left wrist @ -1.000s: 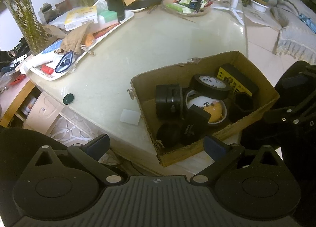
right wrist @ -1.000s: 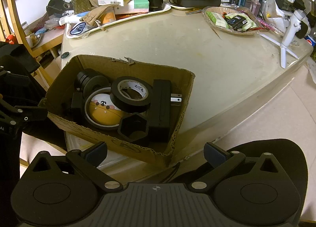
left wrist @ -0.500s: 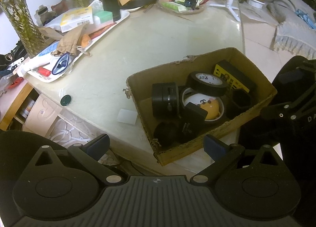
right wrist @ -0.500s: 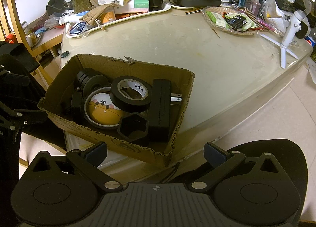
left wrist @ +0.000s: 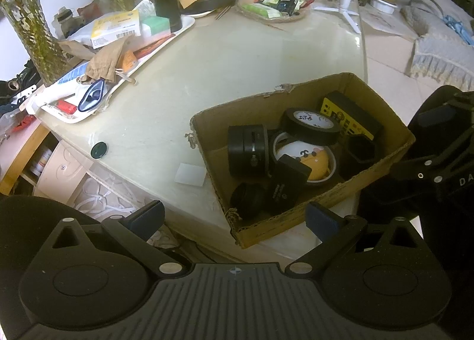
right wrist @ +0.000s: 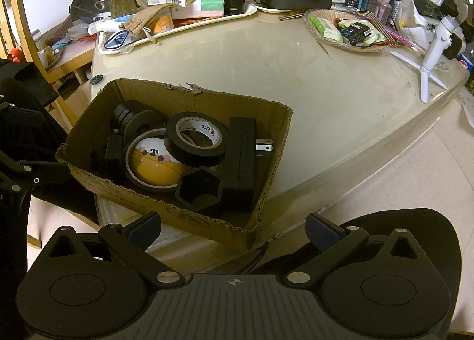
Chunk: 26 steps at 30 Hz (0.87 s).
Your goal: Organize rigid objects
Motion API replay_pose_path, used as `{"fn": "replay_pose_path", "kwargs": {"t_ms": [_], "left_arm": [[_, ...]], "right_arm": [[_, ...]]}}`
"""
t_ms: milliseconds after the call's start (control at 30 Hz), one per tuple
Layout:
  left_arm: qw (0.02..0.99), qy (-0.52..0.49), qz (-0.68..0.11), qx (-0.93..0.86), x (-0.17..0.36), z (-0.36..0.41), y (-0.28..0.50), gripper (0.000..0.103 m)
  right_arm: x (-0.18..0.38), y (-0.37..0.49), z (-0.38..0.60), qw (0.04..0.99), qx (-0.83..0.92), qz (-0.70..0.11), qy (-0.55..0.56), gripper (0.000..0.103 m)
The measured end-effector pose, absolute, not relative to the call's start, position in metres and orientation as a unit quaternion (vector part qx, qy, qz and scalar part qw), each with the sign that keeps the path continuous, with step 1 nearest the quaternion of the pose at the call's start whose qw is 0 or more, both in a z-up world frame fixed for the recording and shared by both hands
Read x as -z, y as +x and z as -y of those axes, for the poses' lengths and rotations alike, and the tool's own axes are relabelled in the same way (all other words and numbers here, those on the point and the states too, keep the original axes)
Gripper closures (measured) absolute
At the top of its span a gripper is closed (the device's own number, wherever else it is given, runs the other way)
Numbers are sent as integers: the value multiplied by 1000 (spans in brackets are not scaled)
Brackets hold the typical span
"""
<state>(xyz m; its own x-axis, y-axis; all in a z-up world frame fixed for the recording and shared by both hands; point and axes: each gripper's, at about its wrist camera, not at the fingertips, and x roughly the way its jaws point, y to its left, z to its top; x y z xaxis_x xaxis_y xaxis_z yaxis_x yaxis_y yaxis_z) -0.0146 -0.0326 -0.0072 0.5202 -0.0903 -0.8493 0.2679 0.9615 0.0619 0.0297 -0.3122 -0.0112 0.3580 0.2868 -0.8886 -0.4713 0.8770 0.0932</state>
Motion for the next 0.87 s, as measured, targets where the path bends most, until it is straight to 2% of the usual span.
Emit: {"fn": "replay_pose_path", "kwargs": {"t_ms": [867], "left_arm": [[866,105,-480,98,8,37,-16,0]], "right_arm": [[12,29,311,819,-231,-518,-92,0]]}}
